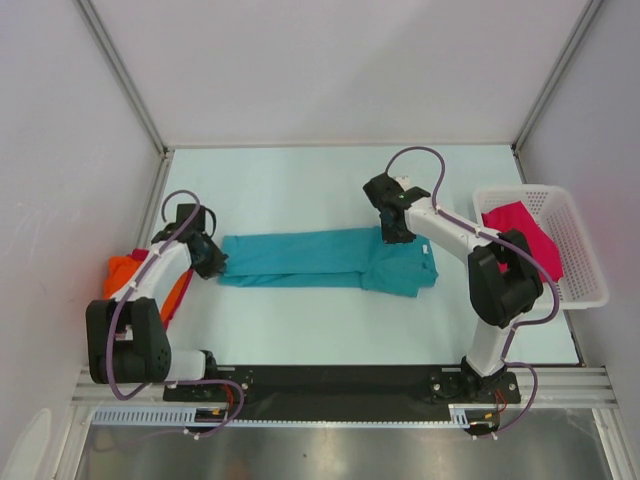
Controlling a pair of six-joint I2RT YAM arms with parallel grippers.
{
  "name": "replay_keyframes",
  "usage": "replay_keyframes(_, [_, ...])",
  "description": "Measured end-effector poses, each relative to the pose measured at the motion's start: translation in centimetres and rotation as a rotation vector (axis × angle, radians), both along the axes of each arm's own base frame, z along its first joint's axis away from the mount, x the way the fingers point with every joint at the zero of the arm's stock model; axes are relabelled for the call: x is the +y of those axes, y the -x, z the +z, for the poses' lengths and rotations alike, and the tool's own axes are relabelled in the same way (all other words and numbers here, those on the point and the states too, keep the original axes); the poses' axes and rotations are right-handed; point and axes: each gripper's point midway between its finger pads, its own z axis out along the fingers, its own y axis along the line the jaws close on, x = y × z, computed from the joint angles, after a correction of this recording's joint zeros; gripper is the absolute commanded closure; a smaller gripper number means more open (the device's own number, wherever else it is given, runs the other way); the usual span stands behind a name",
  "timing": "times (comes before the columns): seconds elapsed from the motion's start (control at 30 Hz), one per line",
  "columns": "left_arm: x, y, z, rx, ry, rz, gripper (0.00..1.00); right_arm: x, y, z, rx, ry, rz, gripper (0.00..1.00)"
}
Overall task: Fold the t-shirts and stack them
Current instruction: Rotate the tshirt 75degrees
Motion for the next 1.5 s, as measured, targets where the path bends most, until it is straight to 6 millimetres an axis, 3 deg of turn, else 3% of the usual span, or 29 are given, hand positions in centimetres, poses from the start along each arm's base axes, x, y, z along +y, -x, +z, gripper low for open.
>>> replay_keyframes(0.17, [1.6,0.0,0.7,-0.020,-0.002,0.056,0.98,-0.1,0.0,0.1,-0.001,0.000,-0.001,0.69])
replay_keyframes(0.27, [1.7,0.0,0.8,-0.022,0.003,0.057,0.89,-0.2,0.0,0.0,0.001,0.001,-0.003,0.69])
replay_keyframes(0.43, [1.0,0.0,0.8,-0.025,0.032,0.032,0.55,-0.4,0.3,-0.4,0.011,0.007,-0.002,0.69])
replay_keyframes(0.53, [0.8,0.0,0.9,-0.027,0.042,0.022,0.41,-0.4,0.4,-0.4,0.012,0.007,-0.002,0.69])
replay_keyframes(0.77, [0.8,-0.2,1.2,-0.033,0.042,0.022,0.40,-0.3,0.8,0.0,0.009,-0.020,0.002,0.68])
replay_keyframes(0.87, [0.9,-1.1,2.2,-0.062,0.041,0.021,0.40,0.2,1.7,-0.9,0.031,-0.063,0.008,0.69])
replay_keyframes(1.03, [0.9,-3.2,3.8,-0.111,0.043,0.017,0.40,0.9,5.0,-4.3,0.127,-0.112,0.015,0.69])
replay_keyframes(1.2, [0.6,-3.7,3.6,-0.112,0.061,0.007,0.41,3.1,9.4,-6.8,0.203,-0.107,0.075,0.69])
replay_keyframes(1.3, [0.4,-3.8,3.5,-0.110,0.071,0.000,0.41,4.2,10.1,-6.8,0.188,-0.125,0.092,0.69])
replay_keyframes(1.5, [0.2,-4.0,3.3,-0.116,0.079,-0.027,0.41,4.4,10.2,-7.0,0.190,-0.149,0.067,0.68])
